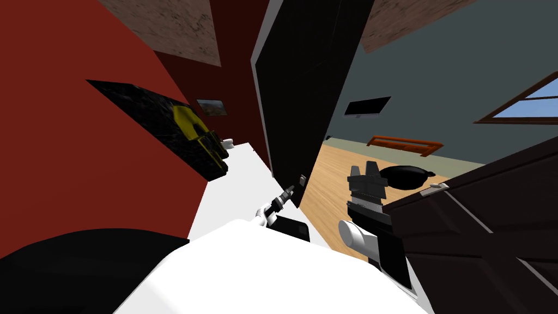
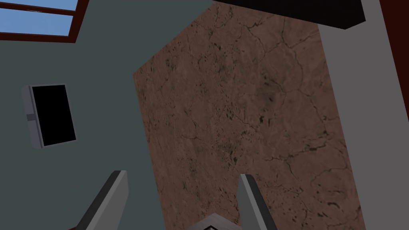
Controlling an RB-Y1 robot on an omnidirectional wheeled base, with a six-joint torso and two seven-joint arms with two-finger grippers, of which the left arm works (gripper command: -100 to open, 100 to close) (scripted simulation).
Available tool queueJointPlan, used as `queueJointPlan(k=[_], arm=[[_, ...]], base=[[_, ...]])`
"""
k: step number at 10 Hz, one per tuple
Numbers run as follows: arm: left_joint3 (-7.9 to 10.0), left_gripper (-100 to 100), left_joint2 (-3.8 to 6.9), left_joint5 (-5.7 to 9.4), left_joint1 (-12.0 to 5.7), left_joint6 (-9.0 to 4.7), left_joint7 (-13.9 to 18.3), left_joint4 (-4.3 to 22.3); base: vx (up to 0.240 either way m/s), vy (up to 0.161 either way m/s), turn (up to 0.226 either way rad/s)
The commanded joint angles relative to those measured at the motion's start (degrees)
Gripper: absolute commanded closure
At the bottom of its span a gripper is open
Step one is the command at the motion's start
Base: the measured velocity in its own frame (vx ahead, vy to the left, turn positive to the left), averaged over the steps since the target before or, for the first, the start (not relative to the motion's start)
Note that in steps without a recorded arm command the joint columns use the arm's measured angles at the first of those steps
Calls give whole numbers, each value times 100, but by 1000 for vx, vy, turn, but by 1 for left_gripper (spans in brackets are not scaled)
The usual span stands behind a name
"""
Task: Push the door open
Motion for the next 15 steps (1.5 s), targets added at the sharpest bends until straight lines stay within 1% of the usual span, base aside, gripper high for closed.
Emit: queueJointPlan(k=[1, 4, 5, 6, 8, 10, 12, 13, 14, 15], arm=[[-39, -100, -36, -21, -48, -56, 18, 171], [-140, -100, -107, -72, -169, -127, 85, 512], [-123, -100, -90, -64, -124, -103, 63, 416], [-102, -100, -16, -55, -124, -117, 38, 455], [-78, -100, 3, -44, -123, -124, 11, 482], [-53, -100, -23, -32, -122, -132, -19, 512], [-23, -100, -114, -19, -120, -141, -54, 546], [-9, -100, -187, -12, -119, -146, -70, 562], [-19, -100, -144, -17, -115, -142, -59, 547], [-19, 100, -144, -17, -115, -142, -59, 547]], base=[[89, 40, -19], [101, 48, -20], [47, 22, -6], [111, -94, -46], [164, -136, -26], [167, -129, -29], [157, -138, -33], [167, -140, -30], [66, -58, 19], [-16, 9, -10]])
